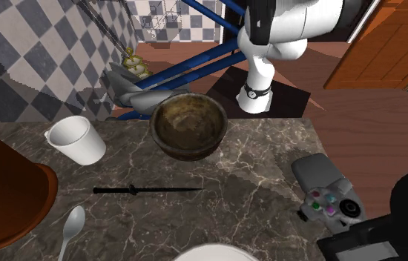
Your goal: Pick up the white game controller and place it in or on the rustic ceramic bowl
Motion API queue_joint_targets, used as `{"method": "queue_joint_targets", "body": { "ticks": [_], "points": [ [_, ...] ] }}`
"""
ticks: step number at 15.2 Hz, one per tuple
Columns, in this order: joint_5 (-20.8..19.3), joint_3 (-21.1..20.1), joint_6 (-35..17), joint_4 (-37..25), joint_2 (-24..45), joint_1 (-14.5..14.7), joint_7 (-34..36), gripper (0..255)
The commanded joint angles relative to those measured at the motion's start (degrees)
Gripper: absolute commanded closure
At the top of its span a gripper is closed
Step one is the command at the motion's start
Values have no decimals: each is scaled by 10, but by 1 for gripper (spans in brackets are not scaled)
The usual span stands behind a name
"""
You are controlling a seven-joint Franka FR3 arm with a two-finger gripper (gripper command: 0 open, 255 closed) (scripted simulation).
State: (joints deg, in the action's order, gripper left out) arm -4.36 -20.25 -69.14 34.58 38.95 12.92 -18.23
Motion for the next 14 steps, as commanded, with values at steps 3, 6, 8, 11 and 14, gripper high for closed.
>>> {"method": "queue_joint_targets", "body": {
  "ticks": [3, 6, 8, 11, 14],
  "points": [
    [30, -11, -69, 192, -117, -75, -31, 255],
    [53, -6, -99, 294, -187, -122, -70, 255],
    [65, 1, -111, 344, -224, -149, -97, 255],
    [81, 14, -122, 405, -272, -183, -140, 255],
    [91, 30, -127, 453, -312, -212, -183, 255]
  ]
}}
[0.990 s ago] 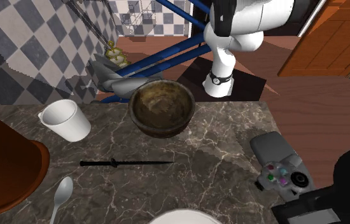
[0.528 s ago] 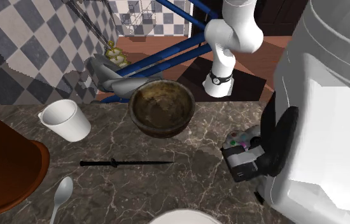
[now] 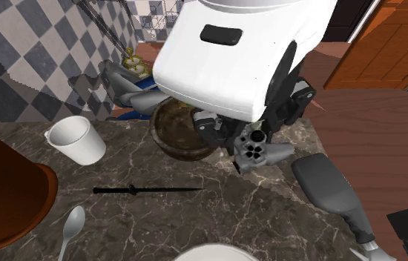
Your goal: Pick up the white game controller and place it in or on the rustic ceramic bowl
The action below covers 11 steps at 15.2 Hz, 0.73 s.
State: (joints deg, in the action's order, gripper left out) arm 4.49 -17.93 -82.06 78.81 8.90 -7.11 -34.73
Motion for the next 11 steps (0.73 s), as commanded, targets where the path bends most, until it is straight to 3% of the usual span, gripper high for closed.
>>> {"method": "queue_joint_targets", "body": {
  "ticks": [1, 11],
  "points": [
    [6, 13, 1, 24, -23, -20, -32, 255],
    [11, 77, -3, 118, -101, -94, -172, 255]
  ]
}}
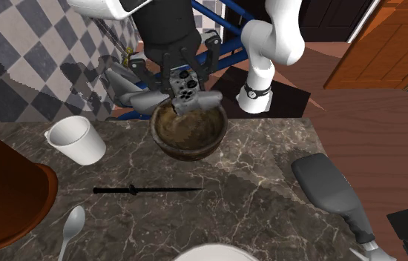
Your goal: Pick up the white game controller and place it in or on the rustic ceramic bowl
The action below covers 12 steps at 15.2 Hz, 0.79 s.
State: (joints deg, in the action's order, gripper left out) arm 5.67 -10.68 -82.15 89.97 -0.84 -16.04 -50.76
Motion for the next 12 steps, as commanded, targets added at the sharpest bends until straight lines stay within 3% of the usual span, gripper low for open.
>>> {"method": "queue_joint_targets", "body": {
  "ticks": [1, 12],
  "points": [
    [0, 5, -10, 17, -6, -5, -12, 255],
    [2, 5, -97, 119, -20, -5, -21, 255]
  ]
}}
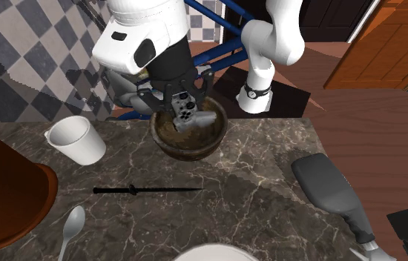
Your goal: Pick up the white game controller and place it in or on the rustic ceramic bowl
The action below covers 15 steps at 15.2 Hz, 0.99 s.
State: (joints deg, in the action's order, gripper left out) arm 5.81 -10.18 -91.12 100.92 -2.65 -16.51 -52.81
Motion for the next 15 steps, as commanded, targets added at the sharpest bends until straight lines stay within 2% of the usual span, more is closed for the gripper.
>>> {"method": "queue_joint_targets", "body": {
  "ticks": [1, 10, 11, 15],
  "points": [
    [1, 0, -15, 18, -3, 0, -1, 255],
    [1, 0, -23, 26, -3, 0, -2, 255],
    [1, 0, -23, 26, -3, 0, -2, 0],
    [1, 0, -23, 26, -3, 0, -2, 0]
  ]
}}
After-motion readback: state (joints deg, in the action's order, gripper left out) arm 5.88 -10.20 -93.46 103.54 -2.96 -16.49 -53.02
